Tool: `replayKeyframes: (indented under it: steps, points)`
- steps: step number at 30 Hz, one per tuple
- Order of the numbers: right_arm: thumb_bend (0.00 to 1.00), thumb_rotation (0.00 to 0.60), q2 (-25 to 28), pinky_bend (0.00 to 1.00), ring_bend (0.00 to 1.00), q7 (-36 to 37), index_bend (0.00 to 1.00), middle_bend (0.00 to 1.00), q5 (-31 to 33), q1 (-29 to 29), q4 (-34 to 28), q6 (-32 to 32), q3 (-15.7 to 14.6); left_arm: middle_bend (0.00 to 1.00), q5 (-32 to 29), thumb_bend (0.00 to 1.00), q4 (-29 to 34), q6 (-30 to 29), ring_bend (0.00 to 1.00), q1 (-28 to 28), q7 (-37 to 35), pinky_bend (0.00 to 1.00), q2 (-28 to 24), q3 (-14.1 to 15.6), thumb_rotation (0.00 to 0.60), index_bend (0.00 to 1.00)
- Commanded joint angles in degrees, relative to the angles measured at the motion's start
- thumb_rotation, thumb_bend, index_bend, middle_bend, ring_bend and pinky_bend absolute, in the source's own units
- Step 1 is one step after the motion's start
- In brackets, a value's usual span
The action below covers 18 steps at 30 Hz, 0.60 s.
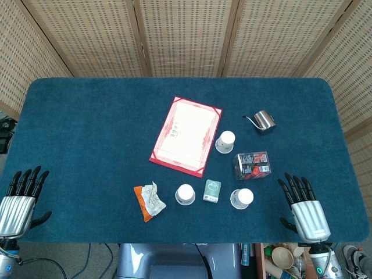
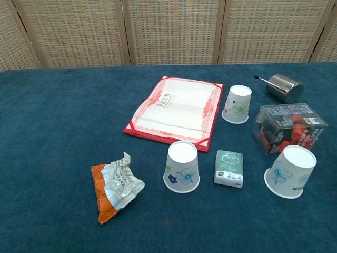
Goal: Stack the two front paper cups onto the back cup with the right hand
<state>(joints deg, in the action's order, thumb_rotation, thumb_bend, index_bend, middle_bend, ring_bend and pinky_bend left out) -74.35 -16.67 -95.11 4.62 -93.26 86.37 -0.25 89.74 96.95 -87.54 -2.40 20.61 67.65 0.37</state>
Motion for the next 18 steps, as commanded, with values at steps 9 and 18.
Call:
replayKeyframes:
  steps: [9,18]
  points:
    - [0.09,0.6,0.3,0.0,0.0,0.3,0.0,0.0,-0.3,-0.2,-0.2,0.4,-0.1,0.0,0.3,0.15,0.3,-0.2,0.0,0.1,0.1,0.0,-0.2,0.1,0.6,0.0]
    - [0.09,0.6,0.3,0.0,0.0,0.3,0.0,0.0,-0.7,-0.3,-0.4,0.8,-0.1,0.0,0.7,0.15,0.2,-0.1,0.0,-0.1,-0.1,0.0,-0.1,0.1,0.6,0.0]
